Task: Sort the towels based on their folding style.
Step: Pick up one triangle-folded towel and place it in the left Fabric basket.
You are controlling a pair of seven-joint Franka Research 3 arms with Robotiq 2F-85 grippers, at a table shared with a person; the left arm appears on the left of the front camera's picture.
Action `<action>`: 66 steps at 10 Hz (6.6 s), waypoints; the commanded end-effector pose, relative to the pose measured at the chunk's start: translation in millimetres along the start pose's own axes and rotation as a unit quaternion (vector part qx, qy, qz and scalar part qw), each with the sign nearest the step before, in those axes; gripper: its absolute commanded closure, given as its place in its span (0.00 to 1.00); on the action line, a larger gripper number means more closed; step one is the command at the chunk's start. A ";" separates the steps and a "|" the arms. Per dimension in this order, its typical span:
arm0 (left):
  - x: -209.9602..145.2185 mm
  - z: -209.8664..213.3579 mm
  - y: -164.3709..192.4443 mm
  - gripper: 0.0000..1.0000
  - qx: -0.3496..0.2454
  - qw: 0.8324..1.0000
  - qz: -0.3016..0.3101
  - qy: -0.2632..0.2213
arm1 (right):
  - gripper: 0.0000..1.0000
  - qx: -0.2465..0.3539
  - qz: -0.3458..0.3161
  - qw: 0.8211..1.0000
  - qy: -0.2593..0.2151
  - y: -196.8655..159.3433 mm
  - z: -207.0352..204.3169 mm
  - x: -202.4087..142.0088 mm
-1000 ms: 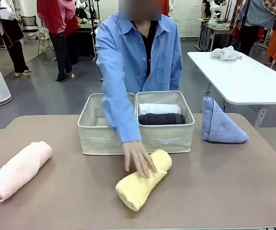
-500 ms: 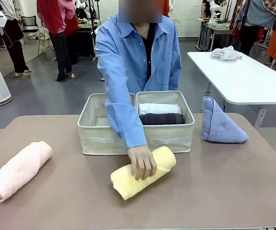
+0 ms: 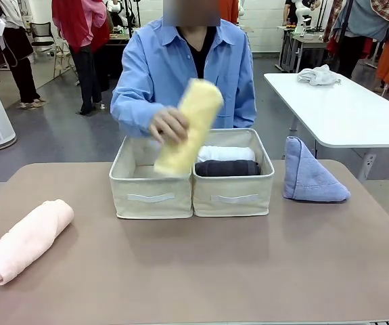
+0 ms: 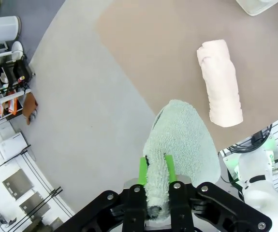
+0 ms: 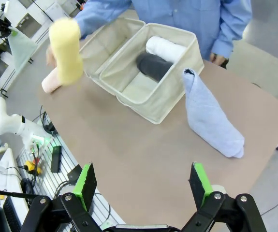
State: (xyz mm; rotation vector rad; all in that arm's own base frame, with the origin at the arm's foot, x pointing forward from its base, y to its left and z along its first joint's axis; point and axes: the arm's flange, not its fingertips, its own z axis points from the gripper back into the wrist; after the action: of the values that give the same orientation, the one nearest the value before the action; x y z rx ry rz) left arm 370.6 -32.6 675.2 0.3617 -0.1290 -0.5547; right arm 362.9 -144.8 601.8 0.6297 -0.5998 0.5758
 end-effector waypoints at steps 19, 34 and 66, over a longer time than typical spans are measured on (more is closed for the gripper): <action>268.5 27.3 -88.0 0.85 -0.015 0.945 -0.280 -0.170 | 0.00 0.005 0.003 1.000 -0.007 0.1 -1.6 0.0; 291.3 2.4 -213.3 0.85 -0.078 0.759 -0.615 -0.199 | 0.00 0.005 0.003 1.000 -0.007 0.1 -1.6 0.0; 322.5 -66.4 -232.5 0.07 -0.151 0.813 -0.545 -0.140 | 0.00 0.005 0.003 1.000 -0.007 0.1 -1.6 0.0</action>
State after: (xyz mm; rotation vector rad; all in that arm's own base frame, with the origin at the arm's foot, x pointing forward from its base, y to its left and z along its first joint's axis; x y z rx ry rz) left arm 556.6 -384.8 513.6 -0.0410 -0.0475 -1.8029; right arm 363.0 -144.4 602.2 0.6324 -0.6026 0.5748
